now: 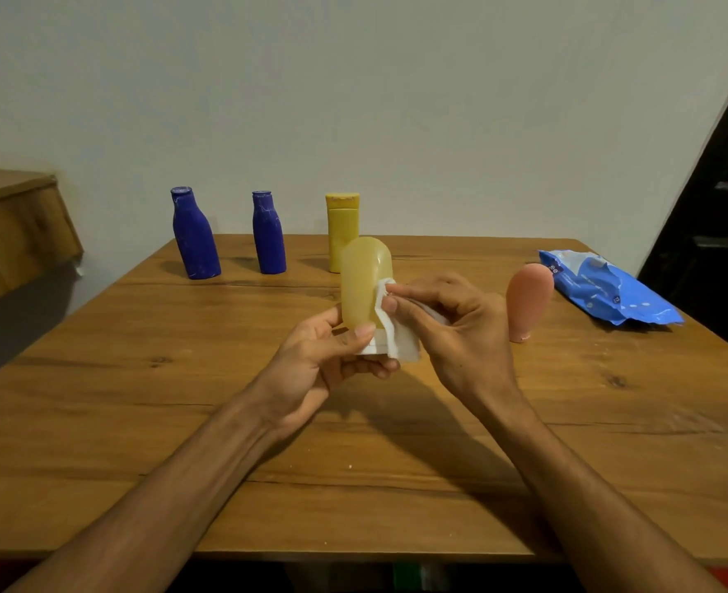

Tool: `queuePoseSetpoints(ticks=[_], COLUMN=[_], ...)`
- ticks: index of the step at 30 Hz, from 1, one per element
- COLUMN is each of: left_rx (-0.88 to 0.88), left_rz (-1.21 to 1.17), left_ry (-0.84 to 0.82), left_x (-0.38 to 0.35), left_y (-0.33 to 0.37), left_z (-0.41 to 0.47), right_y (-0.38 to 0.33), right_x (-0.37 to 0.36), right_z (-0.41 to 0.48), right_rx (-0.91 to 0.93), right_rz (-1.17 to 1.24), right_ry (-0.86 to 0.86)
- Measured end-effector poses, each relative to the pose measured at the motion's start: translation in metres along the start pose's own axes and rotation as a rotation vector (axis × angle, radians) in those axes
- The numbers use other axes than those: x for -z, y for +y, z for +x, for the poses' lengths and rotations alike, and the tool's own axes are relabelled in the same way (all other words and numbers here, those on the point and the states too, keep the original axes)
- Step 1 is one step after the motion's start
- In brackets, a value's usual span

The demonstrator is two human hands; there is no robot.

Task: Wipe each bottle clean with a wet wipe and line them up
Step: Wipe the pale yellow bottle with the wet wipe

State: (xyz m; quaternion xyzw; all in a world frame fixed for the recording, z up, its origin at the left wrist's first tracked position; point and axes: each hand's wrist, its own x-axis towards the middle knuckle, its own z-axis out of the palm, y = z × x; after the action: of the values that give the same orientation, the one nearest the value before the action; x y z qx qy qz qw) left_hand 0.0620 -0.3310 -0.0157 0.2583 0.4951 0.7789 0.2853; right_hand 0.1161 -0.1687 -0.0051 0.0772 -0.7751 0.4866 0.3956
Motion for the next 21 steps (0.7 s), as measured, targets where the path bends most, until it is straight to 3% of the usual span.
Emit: queuePoseSetpoints(ticks=[4,9,13,18,21], left_rx=[0.017,-0.009,0.032,0.010,0.000], left_rz=[0.074,0.107,0.384,0.418,0.517], left_ry=[-0.055,0.017,-0.063,0.001,-0.048], left_x=[-0.0038,-0.0069,-0.0044,-0.0054,-0.0030], left_y=[-0.0006,-0.0010,-0.0025,-0.0046,-0.0040], left_z=[-0.0014,-0.0015,-0.0035,-0.0034,-0.0026], right_y=[0.0005,0.0016,0.0032,0.0029,0.0030], right_x=[0.0005,-0.0018,0.0041,-0.0004,0.0013], right_z=[0.0025,-0.0004,0.0039,0.0008,0.0023], right_rx=[-0.007,0.071,0.057,0.127,0.121], right_rz=[0.019,-0.084,-0.081,-0.171,-0.180], right_ry=[0.123,0.024,0.154,0.105,0.175])
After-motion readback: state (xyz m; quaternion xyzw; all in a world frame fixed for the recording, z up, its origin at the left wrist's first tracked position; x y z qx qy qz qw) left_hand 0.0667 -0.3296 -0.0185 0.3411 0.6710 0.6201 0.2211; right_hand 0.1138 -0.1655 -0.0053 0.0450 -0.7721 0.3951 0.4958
